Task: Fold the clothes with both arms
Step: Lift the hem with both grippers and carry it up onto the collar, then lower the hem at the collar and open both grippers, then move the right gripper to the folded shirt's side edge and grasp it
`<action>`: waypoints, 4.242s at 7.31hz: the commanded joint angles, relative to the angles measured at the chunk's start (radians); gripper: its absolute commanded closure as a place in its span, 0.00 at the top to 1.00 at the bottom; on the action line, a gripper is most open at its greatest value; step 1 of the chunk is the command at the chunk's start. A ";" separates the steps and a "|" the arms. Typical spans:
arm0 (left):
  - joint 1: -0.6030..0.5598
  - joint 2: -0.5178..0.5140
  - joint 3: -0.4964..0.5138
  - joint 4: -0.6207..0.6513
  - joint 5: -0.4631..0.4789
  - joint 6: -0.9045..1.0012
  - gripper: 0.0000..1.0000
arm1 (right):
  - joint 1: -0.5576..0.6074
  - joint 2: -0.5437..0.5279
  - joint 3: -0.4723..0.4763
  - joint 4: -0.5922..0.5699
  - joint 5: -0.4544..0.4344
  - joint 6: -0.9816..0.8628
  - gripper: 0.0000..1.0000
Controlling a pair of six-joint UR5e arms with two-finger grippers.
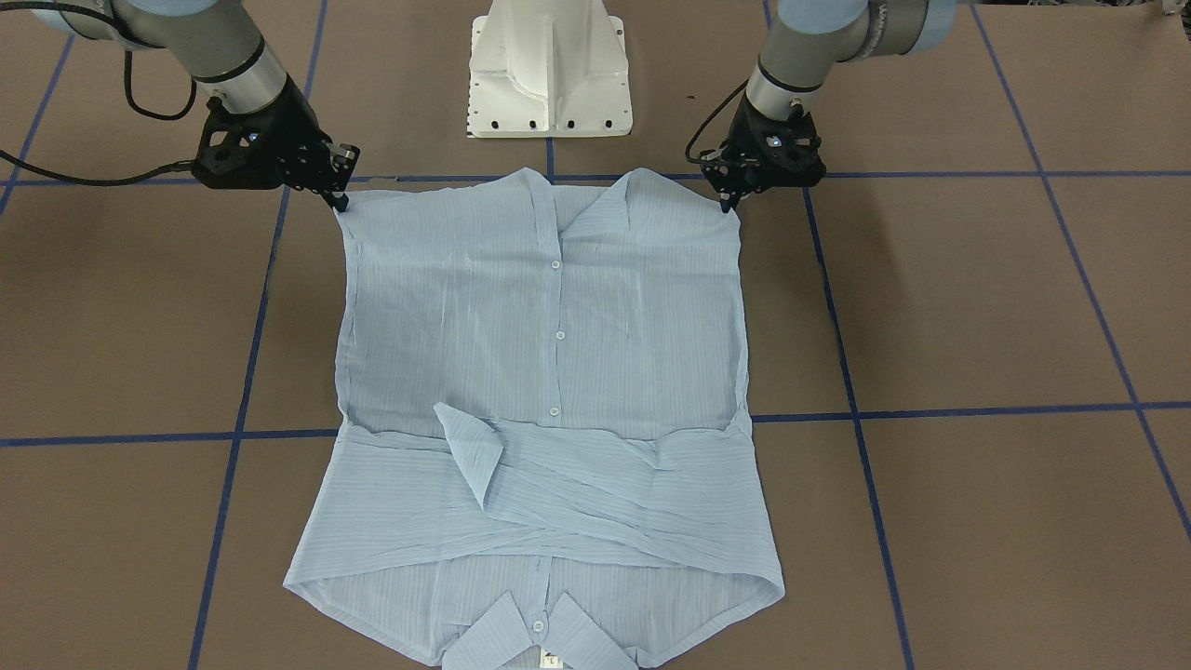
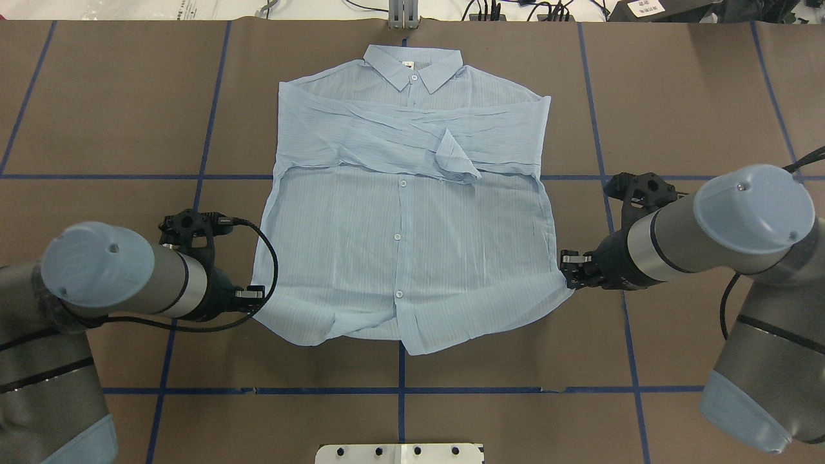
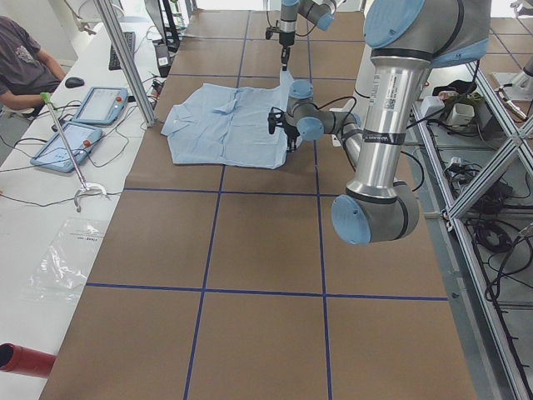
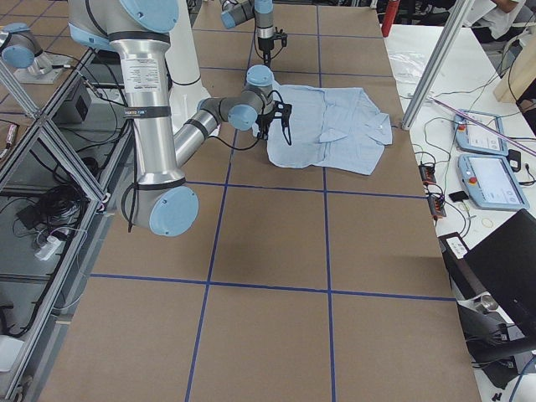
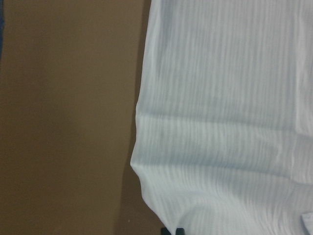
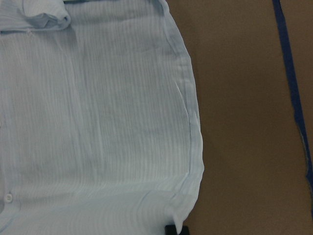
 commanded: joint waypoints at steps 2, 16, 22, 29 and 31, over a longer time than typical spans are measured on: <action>-0.154 -0.095 0.014 0.003 -0.098 0.039 0.00 | 0.130 0.080 -0.046 -0.001 0.053 -0.023 0.00; -0.404 -0.543 0.921 -0.401 -0.091 0.068 0.00 | 0.397 0.683 -1.057 0.231 0.083 -0.281 0.00; -0.406 -0.531 0.908 -0.425 -0.091 0.071 1.00 | 0.353 0.551 -0.941 0.334 0.059 -0.276 1.00; -0.406 -0.522 0.882 -0.425 -0.091 0.068 1.00 | 0.144 0.321 -0.693 0.311 0.035 -0.195 0.90; -0.406 -0.510 0.878 -0.436 -0.091 0.069 1.00 | 0.147 0.321 -0.683 0.307 0.040 -0.193 0.00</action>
